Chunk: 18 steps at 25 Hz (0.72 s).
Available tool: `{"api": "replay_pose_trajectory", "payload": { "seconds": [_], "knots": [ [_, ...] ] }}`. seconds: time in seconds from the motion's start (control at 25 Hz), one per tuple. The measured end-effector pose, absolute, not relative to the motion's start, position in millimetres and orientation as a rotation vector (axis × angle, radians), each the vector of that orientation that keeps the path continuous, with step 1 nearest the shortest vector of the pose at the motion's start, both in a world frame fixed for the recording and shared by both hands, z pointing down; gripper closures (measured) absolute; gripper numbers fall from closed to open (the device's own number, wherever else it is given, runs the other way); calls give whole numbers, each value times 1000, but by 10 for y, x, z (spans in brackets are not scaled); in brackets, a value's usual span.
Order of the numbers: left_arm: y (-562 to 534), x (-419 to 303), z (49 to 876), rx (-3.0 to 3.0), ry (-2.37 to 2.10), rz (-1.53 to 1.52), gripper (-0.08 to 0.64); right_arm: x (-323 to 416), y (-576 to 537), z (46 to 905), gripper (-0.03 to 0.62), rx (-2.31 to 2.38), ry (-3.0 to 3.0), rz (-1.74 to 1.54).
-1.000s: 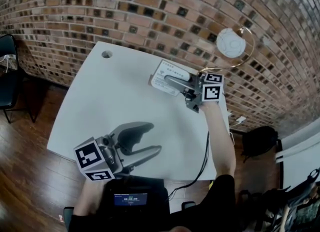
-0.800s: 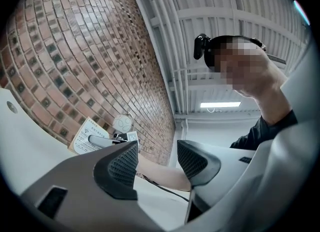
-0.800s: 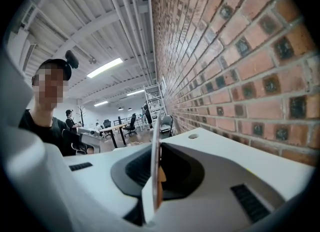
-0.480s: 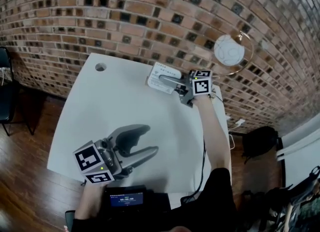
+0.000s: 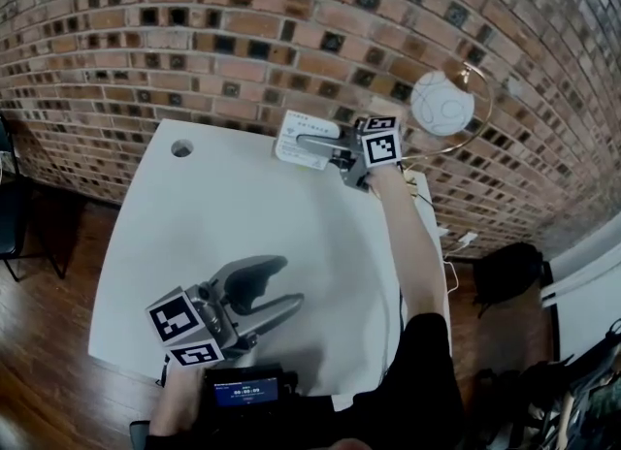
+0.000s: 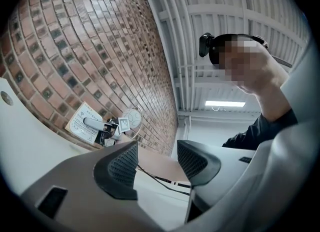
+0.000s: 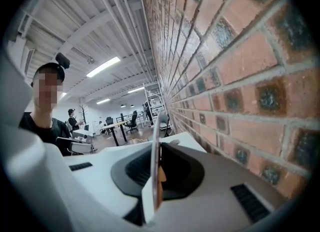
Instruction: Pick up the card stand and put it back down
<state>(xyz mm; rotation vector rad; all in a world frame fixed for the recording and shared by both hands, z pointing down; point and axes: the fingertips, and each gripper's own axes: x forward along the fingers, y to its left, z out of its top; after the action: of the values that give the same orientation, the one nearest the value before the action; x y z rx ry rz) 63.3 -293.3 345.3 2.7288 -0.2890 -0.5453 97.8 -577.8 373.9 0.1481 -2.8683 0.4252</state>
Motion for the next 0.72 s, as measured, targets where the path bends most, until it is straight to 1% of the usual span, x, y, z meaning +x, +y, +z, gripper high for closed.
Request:
{"api": "replay_pose_trajectory", "payload": {
  "seconds": [0.4, 0.72],
  "knots": [
    [-3014, 700, 3620, 2713, -324, -485, 319, 871, -6133, 4406, 565, 105, -2805, 529],
    [-3035, 673, 3623, 2711, -331, -479, 319, 973, -6294, 4507, 565, 185, -2801, 493]
  ]
}}
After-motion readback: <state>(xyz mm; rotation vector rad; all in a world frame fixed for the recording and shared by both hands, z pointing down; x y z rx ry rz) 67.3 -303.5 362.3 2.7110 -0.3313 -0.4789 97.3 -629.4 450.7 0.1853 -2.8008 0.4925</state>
